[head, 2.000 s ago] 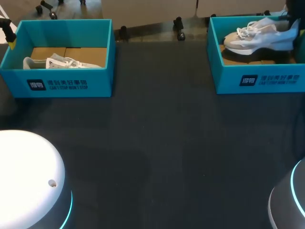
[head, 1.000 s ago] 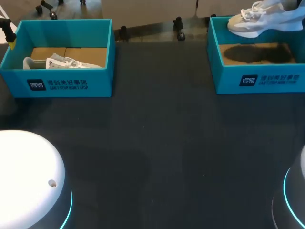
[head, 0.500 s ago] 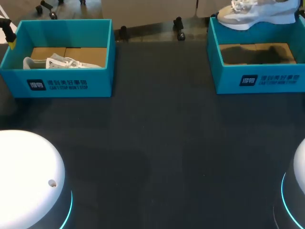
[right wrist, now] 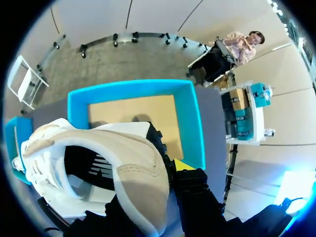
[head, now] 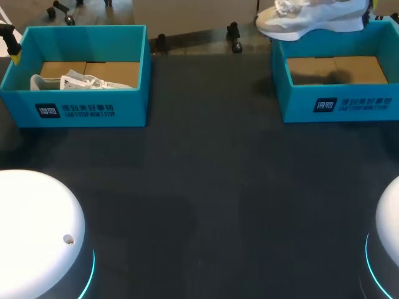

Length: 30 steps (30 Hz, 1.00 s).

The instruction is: Take the shoe out of the shoebox, open the shoe tongue, remove and reinsert the insole, then place the shoe into the shoebox

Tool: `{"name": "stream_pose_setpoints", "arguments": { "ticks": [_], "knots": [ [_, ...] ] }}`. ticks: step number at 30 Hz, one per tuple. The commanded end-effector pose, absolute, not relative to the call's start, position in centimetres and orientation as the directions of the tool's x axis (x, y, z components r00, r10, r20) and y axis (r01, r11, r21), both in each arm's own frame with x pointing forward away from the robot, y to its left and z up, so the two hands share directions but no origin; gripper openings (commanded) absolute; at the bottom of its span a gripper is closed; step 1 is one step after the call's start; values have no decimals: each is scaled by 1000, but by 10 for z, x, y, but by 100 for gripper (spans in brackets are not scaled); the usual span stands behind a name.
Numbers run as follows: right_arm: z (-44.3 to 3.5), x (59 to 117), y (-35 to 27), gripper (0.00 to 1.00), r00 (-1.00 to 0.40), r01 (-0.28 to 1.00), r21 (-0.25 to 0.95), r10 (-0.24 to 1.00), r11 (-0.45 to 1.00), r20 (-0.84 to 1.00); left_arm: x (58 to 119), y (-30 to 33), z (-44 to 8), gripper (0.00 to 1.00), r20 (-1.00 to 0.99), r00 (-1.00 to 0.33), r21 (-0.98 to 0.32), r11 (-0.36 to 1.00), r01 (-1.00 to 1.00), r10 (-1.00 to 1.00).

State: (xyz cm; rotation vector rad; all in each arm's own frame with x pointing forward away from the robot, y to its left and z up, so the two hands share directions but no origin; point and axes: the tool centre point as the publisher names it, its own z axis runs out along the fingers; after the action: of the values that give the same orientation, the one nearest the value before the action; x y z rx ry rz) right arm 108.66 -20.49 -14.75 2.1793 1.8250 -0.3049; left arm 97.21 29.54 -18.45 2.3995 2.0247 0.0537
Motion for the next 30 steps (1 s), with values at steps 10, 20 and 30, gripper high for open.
{"name": "stream_pose_setpoints", "arguments": {
  "ticks": [10, 20, 30],
  "knots": [
    [-140, 1044, -176, 0, 215, 974, 133, 922, -181, -322, 971, 295, -184, 100, 28, 169, 26, -169, 985, 985],
    [-140, 1044, -176, 0, 215, 974, 133, 922, -181, -322, 971, 295, -184, 100, 28, 169, 26, -169, 985, 985],
    [-121, 984, -127, 0, 201, 978, 137, 897, -159, -393, 971, 295, -184, 100, 28, 169, 26, -169, 985, 985]
  ]
}}
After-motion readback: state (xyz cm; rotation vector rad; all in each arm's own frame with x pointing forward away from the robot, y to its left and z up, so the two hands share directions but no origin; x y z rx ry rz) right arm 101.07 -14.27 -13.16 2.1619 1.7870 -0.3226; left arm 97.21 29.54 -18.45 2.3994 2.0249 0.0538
